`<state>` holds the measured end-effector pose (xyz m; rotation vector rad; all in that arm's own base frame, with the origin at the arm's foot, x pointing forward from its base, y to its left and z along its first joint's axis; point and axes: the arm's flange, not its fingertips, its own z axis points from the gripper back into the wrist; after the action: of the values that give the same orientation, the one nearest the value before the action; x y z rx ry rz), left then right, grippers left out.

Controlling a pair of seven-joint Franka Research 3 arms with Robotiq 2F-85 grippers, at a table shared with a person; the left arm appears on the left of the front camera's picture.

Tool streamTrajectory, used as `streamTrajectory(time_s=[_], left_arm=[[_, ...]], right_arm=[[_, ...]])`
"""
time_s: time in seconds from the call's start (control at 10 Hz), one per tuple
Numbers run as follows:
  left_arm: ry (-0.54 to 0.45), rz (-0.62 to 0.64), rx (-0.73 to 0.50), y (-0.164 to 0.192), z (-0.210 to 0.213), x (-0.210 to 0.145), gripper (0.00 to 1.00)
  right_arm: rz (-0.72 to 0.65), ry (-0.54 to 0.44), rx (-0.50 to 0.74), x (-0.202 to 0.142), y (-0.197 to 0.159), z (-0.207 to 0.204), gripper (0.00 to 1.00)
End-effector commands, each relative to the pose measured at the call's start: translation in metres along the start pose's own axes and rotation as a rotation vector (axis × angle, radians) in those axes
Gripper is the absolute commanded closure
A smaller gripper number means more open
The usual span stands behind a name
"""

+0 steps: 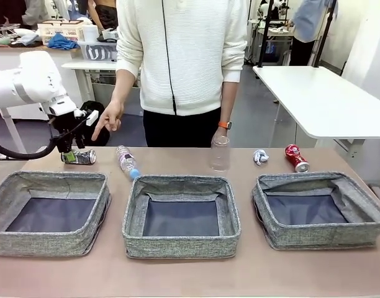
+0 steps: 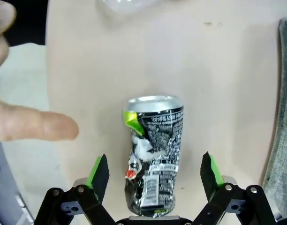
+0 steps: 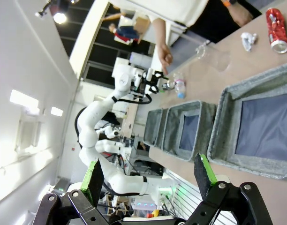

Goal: Sort the waste into the appropriate baskets.
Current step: Pick up the waste item pointed out by the person.

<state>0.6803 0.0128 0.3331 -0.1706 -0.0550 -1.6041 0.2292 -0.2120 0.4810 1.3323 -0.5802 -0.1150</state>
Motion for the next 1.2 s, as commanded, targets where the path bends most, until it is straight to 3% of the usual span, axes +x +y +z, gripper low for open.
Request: streamTrajectory(time_s=[0.0,0.6,0.7,0.8,0.9,1.0,1.1], left_arm=[[0.048,0.007,-0.052,0.0031,-0.0032,0.0055,0.0],[0.079,0.028,-0.07,0.0013,-0.0092,-0.0021,0.0],[0.091,0.046,-0.076,0.0019,-0.01,-0.0024,0.6],[0.088,0.045,-0.071,0.0017,-0.0102,-0.0024,0.6],[0.093,0.045,-0.069,0.0016,-0.0099,-0.0028,1.0],[0.093,0.046,-0.067,0.0014,-0.0094,-0.003,0.65],[0.09,0.047,-0.061,0.0015,-0.0093,-0.0029,1.0]], right_arm=[[0.029,-0.01,0.019,0.0033,0.0024,0.0001,0.0],[0.029,-0.01,0.019,0.0033,0.0024,0.0001,0.0],[0.029,-0.01,0.019,0.0033,0.0024,0.0001,0.0],[0.029,-0.01,0.019,0.0033,0.0024,0.0001,0.0],[0.029,-0.01,0.019,0.0033,0.0024,0.0001,0.0],[0.029,-0.01,0.019,0.0033,0.0024,0.0001,0.0],[0.029,-0.01,0.019,0.0033,0.0024,0.0001,0.0]])
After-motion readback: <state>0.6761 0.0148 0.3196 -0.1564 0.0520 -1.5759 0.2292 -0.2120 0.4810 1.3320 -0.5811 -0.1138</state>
